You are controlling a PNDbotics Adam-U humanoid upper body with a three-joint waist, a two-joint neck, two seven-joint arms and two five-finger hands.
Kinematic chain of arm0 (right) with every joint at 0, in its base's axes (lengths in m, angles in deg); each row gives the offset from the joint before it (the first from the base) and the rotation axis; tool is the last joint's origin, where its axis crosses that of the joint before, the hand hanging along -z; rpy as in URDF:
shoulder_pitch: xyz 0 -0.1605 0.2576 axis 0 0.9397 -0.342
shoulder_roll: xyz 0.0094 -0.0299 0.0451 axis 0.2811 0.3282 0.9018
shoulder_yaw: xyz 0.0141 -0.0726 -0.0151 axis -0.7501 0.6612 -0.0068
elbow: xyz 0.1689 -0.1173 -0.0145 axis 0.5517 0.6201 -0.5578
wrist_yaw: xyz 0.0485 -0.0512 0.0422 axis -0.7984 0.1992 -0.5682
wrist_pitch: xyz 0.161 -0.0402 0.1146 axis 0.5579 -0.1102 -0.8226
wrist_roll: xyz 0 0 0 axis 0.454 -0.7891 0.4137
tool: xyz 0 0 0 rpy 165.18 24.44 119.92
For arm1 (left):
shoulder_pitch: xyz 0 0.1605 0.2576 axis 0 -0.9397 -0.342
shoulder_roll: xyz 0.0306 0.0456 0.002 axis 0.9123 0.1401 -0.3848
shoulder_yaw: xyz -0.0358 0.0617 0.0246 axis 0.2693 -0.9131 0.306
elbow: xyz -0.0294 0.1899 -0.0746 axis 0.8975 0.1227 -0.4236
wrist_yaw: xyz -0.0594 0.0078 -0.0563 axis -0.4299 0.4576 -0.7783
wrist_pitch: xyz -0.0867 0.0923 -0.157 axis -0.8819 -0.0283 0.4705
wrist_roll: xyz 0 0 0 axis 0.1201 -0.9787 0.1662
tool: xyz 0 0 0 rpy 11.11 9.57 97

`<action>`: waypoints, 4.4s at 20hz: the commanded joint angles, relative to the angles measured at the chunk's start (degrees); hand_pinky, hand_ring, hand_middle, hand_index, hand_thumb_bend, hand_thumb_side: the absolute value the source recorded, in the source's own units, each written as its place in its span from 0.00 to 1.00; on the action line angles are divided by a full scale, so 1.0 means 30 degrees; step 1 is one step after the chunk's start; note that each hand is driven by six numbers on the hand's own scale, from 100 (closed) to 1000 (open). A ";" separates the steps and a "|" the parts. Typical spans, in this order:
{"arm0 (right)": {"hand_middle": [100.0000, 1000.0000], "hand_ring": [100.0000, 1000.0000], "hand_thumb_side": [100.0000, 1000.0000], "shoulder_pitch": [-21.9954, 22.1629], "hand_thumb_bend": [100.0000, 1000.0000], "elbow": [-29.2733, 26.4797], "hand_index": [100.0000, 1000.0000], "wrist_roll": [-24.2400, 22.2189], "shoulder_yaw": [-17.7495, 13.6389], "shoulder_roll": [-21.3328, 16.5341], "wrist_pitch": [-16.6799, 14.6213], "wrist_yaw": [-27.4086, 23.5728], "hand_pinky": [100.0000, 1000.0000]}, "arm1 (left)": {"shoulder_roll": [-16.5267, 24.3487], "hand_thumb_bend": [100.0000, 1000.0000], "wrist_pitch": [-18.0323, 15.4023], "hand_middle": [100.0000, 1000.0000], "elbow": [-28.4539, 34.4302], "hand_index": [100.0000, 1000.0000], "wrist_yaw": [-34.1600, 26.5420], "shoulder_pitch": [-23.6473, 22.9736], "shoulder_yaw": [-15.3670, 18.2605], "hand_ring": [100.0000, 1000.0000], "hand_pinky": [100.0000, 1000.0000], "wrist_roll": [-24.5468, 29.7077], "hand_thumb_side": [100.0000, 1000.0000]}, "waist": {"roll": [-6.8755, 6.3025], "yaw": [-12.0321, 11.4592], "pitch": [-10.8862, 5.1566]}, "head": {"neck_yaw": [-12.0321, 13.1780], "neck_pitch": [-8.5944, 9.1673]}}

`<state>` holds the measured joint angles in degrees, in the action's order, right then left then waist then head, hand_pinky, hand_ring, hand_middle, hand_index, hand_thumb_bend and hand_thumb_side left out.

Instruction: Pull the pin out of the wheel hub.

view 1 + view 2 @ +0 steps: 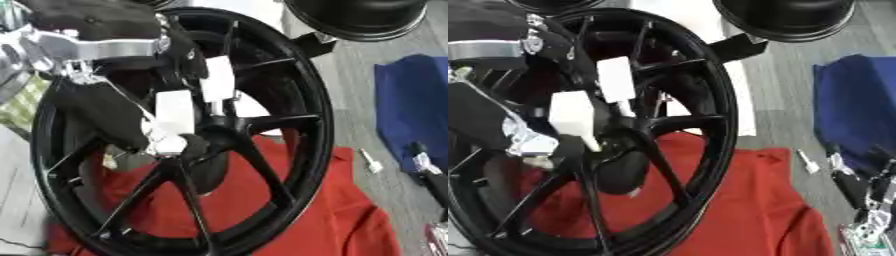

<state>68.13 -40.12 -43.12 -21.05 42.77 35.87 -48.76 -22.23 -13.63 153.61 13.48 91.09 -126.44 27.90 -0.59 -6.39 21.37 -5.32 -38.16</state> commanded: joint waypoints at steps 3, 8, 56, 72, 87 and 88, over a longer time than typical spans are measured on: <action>0.61 0.76 0.17 -0.0109 0.63 -0.0355 0.71 -0.0083 -0.0031 -0.0200 -0.0032 0.0113 0.61 | 0.0523 0.43 0.2548 0.71 -0.0324 0.83 0.0394 0.0054 0.0046 0.75 0.80 0.2225 0.56 | 0.0030 0.0040 -0.0249 | 0.0110 0.0171; 0.61 0.76 0.17 -0.0132 0.63 -0.0366 0.71 -0.0109 -0.0016 -0.0172 -0.0016 0.0125 0.61 | 0.0230 0.39 0.2518 0.71 -0.1352 0.83 0.0858 0.0021 0.0015 0.75 0.79 0.2225 0.56 | 0.0056 0.0081 -0.0219 | 0.0157 0.0234; 0.61 0.77 0.17 -0.0155 0.63 -0.0364 0.71 0.0206 -0.0103 -0.0287 0.0166 0.0032 0.62 | 0.0691 0.00 0.2495 0.46 -0.0576 0.66 -0.0807 -0.0456 0.0454 0.49 0.44 0.2225 0.21 | -0.0008 0.0024 -0.0252 | 0.0240 0.0242; 0.61 0.77 0.17 0.0024 0.63 -0.0273 0.71 0.0519 -0.0319 -0.0570 0.0201 0.0045 0.62 | 0.2288 0.13 -0.1691 0.47 0.0154 0.67 -0.2648 -0.0075 0.4985 0.49 0.47 0.2225 0.05 | -0.0321 -0.0440 -0.0415 | -0.0403 -0.0024; 0.61 0.77 0.17 0.0261 0.63 -0.0249 0.71 0.0884 -0.0651 -0.0607 0.0151 0.0131 0.62 | 0.4541 0.04 -0.2182 0.40 -0.6665 0.65 -0.0173 -0.4398 1.2402 0.44 0.44 -0.1757 0.01 | -0.0334 -0.0936 -0.0440 | -0.0823 -0.0273; 0.61 0.77 0.17 0.0253 0.63 -0.0248 0.71 0.0893 -0.0653 -0.0590 0.0145 0.0126 0.62 | 0.4500 0.03 -0.2206 0.40 -0.7344 0.65 0.0352 -0.4510 1.2638 0.44 0.44 -0.2129 0.01 | -0.0307 -0.0925 -0.0441 | -0.0784 -0.0272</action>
<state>68.89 -40.25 -40.66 -22.54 42.15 36.35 -48.60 -10.85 -20.26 133.81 12.93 76.98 -90.69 23.03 -1.48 -9.14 21.80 -7.86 -38.74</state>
